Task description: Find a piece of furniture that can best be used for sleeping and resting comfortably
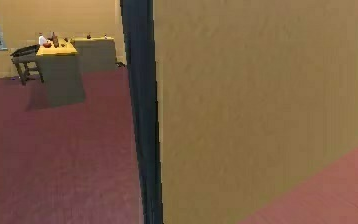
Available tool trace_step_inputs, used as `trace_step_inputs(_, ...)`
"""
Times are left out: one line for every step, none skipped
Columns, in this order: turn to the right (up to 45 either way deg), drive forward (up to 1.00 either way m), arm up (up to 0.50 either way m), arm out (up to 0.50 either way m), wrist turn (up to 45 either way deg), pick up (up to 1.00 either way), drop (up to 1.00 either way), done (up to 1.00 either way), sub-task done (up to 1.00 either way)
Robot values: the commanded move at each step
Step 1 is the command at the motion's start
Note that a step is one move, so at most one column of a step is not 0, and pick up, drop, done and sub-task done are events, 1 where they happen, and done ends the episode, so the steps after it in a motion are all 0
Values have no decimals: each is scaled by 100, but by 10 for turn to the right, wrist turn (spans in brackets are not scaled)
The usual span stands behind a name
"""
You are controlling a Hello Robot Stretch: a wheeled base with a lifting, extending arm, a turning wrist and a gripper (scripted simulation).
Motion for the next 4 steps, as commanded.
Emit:
trace_step_inputs(450, 0, 0, 0, 0, 0, 0, 0, 0)
trace_step_inputs(330, 0, 0, 0, 0, 0, 0, 0, 0)
trace_step_inputs(0, 100, 0, 0, 0, 0, 0, 0, 0)
trace_step_inputs(30, 0, 0, 0, 0, 0, 0, 0, 0)
